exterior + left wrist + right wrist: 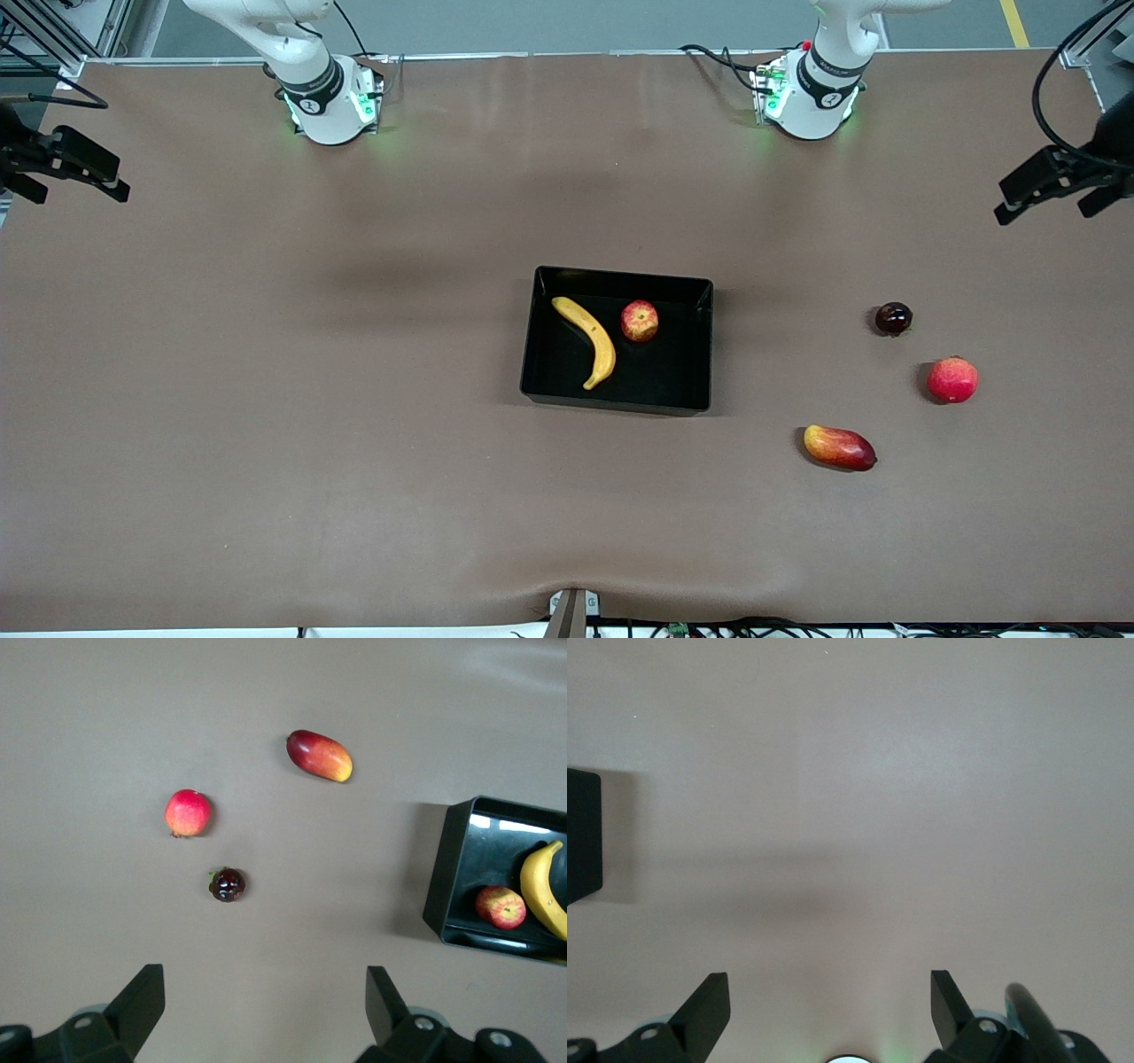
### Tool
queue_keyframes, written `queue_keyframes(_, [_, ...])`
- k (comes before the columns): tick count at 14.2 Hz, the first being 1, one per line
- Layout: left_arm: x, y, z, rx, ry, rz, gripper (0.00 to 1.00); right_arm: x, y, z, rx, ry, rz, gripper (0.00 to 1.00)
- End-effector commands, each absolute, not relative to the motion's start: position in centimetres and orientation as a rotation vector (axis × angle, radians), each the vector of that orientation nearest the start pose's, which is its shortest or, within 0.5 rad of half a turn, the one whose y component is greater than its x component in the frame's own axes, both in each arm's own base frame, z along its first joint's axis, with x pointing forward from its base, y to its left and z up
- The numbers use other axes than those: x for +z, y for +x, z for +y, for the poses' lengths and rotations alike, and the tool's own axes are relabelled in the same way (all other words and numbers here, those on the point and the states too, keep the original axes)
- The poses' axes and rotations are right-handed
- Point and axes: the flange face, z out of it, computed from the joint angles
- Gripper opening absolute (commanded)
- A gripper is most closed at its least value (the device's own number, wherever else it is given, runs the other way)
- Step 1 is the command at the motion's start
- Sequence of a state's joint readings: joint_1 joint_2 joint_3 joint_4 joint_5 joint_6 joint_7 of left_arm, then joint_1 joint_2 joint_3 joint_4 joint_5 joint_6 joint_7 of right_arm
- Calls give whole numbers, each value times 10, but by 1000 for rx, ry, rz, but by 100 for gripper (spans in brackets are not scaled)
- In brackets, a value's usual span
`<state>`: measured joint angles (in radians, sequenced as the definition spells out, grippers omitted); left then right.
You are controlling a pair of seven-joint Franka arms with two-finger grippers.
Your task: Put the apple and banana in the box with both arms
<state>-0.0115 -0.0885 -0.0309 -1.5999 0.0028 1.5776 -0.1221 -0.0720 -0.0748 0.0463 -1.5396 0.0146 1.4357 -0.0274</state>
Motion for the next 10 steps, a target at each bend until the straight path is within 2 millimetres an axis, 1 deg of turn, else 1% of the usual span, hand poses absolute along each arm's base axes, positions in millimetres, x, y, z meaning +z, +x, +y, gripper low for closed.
queue_keyframes(1, [658, 516, -39, -83, -3148, -135, 100, 669, 515, -12, 45, -3116, 16, 100])
queue_keyframes(3, [657, 512, -39, -83, -3147, -145, 100, 669, 515, -12, 45, -3116, 16, 100])
queue_keyframes(5, [657, 499, -48, -93, -3144, -121, 100, 669, 515, -12, 45, -3116, 14, 100])
queue_keyframes(7, [652, 501, -49, -96, -3141, -146, 100, 669, 515, -12, 45, -3116, 16, 100])
queue_keyframes(8, [653, 498, -53, -101, -3139, -129, 100, 669, 514, -13, 45, -3116, 19, 100])
queue_keyframes(10, [653, 498, -50, -95, -3147, -158, 100, 669, 515, -14, 45, -3116, 19, 100])
